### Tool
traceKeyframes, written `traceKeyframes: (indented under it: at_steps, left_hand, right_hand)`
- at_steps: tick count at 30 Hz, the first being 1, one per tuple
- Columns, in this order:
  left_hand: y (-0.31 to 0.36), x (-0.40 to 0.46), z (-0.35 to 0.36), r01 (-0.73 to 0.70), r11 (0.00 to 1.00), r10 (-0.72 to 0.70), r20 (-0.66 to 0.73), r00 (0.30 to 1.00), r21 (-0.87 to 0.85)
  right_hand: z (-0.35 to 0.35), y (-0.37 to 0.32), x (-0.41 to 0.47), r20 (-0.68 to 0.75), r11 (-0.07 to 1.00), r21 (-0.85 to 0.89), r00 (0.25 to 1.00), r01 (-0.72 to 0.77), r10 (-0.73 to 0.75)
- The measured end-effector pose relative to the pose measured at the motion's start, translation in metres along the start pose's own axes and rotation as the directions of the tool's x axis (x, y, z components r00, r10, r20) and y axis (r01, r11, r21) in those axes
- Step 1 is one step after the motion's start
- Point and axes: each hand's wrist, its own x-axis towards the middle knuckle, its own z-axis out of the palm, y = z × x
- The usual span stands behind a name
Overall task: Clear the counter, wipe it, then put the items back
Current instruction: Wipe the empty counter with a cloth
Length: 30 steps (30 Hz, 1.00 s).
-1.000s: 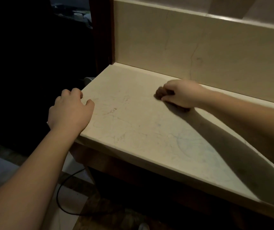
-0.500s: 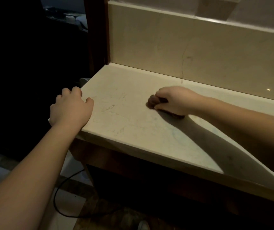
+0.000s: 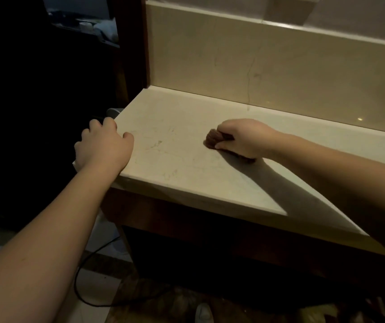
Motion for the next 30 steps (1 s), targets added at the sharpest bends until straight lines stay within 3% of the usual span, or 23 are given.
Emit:
traceKeyframes:
  at_steps: [5,13,22,30]
  left_hand:
    - [0.000,0.001,0.000,0.017,1.000,-0.016,0.020,1.000,-0.007]
    - [-0.002,0.002,0.003,0.004,1.000,-0.004,0.000,1.000,-0.021]
    - [-0.005,0.005,0.008,-0.001,1.000,0.001,-0.012,1.000,-0.028]
    - [-0.005,0.002,0.003,-0.021,0.999,0.021,-0.016,1.000,-0.027]
  right_hand:
    - [0.004,-0.026,-0.077,0.072,0.972,0.119,0.975,0.203,-0.212]
    - [0.002,-0.012,0.003,0.021,0.996,0.013,0.996,-0.086,0.085]
    - [0.008,-0.039,-0.104,0.055,0.983,0.121,0.988,0.136,-0.144]
    - [0.006,-0.062,-0.026,0.028,0.995,0.071,0.997,0.070,-0.073]
